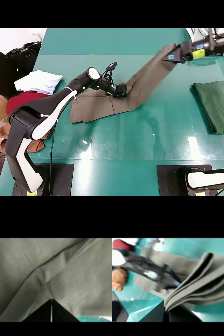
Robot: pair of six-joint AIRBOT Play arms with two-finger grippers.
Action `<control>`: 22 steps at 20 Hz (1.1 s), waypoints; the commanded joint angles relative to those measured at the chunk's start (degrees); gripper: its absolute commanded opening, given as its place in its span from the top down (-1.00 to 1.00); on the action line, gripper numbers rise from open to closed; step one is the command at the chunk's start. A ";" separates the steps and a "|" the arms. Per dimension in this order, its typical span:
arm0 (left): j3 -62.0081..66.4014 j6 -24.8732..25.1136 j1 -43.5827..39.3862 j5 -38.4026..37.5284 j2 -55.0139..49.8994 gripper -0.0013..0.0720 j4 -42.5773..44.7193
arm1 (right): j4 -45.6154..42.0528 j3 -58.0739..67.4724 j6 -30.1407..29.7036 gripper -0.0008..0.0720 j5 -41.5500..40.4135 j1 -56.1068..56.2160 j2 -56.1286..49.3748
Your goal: Fold the shirts.
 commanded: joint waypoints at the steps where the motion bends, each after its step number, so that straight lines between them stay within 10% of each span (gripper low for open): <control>1: 0.35 -0.22 -0.42 0.09 -0.59 0.90 1.64 | 1.20 1.88 0.52 0.94 -3.06 6.43 0.33; 9: 0.37 -0.04 2.08 -2.29 2.60 0.90 6.58 | 1.22 1.84 -2.08 0.94 -7.30 13.88 0.33; 20: 0.37 -0.04 27.32 -13.35 26.71 0.90 20.15 | 5.92 1.84 -11.82 0.90 -27.50 36.94 -10.25; 22: 0.37 -0.04 30.05 -14.43 29.38 0.89 20.22 | 6.97 1.84 -12.33 0.14 -32.79 41.46 -14.23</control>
